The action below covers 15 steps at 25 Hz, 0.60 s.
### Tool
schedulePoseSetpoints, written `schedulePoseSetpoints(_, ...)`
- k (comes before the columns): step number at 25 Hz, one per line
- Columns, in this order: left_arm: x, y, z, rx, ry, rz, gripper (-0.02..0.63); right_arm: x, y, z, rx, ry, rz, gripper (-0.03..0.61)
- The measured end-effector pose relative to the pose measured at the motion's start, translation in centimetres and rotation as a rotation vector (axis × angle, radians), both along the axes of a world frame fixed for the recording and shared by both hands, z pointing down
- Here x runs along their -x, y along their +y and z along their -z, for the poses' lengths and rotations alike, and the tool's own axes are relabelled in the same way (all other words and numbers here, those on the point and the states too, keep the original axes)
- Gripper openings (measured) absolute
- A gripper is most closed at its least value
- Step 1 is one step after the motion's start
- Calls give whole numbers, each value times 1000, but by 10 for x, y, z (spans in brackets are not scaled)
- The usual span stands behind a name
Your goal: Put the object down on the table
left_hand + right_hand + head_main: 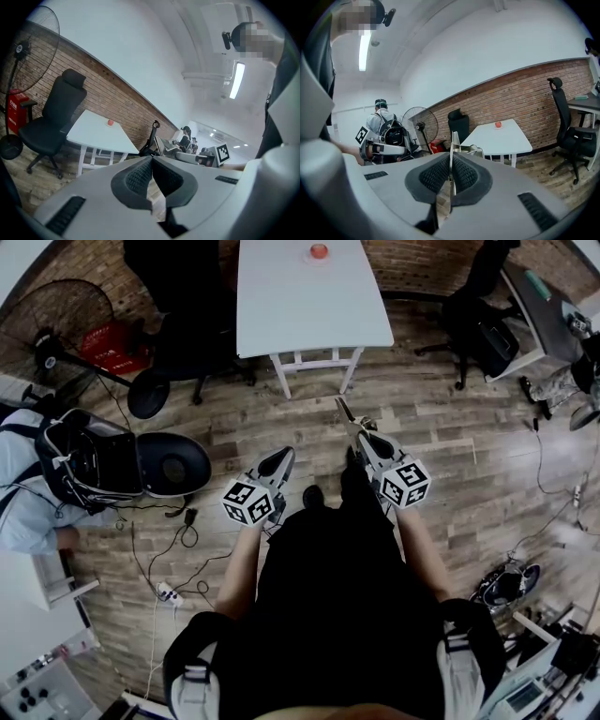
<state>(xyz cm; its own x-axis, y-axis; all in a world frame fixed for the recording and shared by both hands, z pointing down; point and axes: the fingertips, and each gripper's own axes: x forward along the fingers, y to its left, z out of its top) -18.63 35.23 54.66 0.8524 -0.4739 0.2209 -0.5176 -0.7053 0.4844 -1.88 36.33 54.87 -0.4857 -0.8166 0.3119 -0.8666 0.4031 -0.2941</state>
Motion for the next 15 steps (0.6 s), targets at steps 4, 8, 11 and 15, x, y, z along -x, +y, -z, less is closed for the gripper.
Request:
schedulePoseSetpoints(4,-3,-5,2,-8,-7,4,21,-7,-6,-3,8,16,-1,0)
schedulePoseSetpoints(8,-5,-13,2,-5,-14,13,21,-12,-19,-1,6,26,4,2)
schedulePoseSetpoints(11,-9,-24,2,1,-18,17,21,-17,-32,1,2,43,11,2)
schedulePoseSetpoints(15,-17,-39,0,4,-28,19,21,-26,-51,0,5,54,27,1)
